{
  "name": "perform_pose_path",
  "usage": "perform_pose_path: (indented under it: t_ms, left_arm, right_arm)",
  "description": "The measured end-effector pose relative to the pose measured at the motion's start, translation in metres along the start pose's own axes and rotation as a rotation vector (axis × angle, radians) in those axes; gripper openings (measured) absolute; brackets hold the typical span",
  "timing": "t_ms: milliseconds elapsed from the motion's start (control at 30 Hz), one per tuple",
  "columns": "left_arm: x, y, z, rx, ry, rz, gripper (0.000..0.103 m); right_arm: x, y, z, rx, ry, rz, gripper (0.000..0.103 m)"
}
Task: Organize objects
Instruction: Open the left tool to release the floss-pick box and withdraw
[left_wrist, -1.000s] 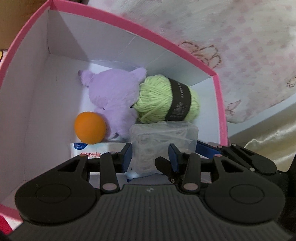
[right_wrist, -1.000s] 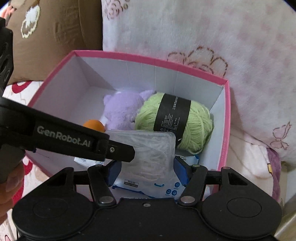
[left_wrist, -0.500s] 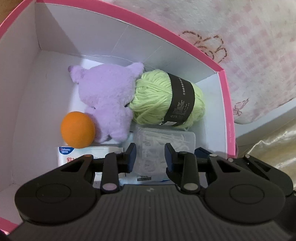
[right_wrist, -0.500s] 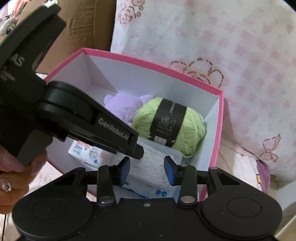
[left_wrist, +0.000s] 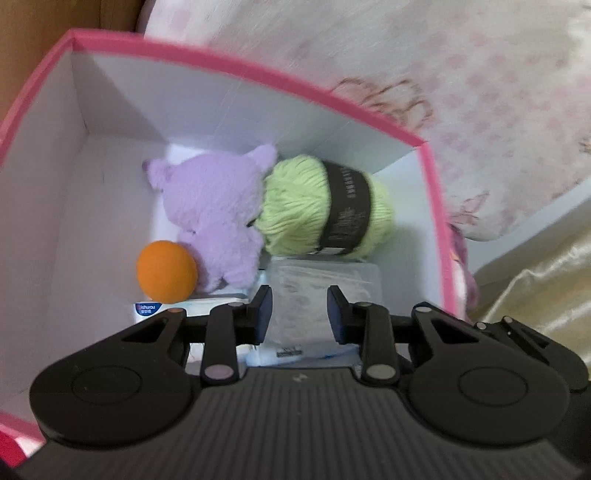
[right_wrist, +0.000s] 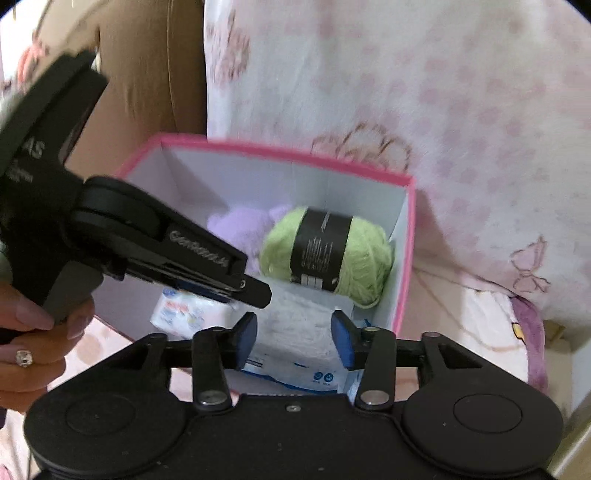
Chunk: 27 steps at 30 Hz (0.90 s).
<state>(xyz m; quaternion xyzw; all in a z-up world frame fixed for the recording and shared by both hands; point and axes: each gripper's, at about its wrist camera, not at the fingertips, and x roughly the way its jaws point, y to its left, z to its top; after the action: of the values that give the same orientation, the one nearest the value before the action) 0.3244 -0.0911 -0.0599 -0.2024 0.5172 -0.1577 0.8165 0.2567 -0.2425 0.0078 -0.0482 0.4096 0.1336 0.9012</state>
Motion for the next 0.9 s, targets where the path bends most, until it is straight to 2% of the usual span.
perform_pose_path:
  t_ms: [133,300,467,633,900]
  left_arm:
    - [-0.034,-0.022,-0.002,0.139,-0.049,0.062,0.036]
    - [-0.081,-0.021,0.002,0.185,-0.031,0.031,0.044]
    - [-0.136,-0.031,-0.014,0.235,-0.075,0.100,0.054]
    - [-0.172,-0.033,-0.033,0.239,-0.095,0.149,0.066]
    - [-0.216,-0.022,-0.075,0.232,-0.132,0.241,0.076]
  right_arm:
    - [-0.029,0.001,-0.008,0.028,-0.081,0.017,0.055]
    - [-0.060,0.009,-0.014,0.072,-0.129,0.045,0.058]
    - [-0.096,0.025,-0.015,0.039,-0.184,0.026,0.065]
    - [-0.128,0.033,-0.017,0.037,-0.213,0.017,0.071]
    - [-0.159,0.049,-0.029,0.025,-0.232,0.012,0.076]
